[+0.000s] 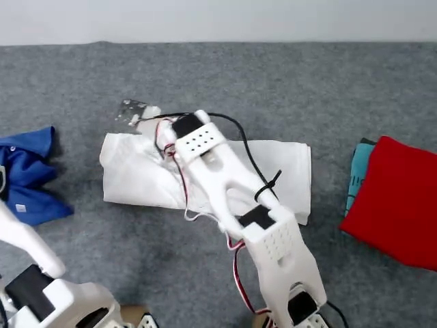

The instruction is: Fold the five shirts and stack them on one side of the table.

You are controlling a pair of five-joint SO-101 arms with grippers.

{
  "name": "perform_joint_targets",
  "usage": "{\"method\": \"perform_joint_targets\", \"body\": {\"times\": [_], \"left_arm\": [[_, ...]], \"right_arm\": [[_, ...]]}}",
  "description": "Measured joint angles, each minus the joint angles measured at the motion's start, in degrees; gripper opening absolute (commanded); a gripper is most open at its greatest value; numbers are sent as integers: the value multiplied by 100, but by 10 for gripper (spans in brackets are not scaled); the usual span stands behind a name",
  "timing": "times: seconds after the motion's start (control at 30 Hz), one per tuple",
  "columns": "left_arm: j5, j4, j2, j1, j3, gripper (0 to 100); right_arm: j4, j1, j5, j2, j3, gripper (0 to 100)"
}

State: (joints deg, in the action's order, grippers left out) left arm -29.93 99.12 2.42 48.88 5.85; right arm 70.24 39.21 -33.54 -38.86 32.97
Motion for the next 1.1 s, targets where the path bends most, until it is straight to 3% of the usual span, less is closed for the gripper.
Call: {"method": "perform_joint_targets", "body": {"times": [0.27,0.63,1.1], "left_arm": [[0,0,0,-35,0,7],[0,0,0,-158,0,7],[0,0,0,-158,0,7]], "right_arm": [[1292,668,-9,316,9,11],[1477,-53,123,-607,9,10],[2295,149,343,-53,756,11]]}}
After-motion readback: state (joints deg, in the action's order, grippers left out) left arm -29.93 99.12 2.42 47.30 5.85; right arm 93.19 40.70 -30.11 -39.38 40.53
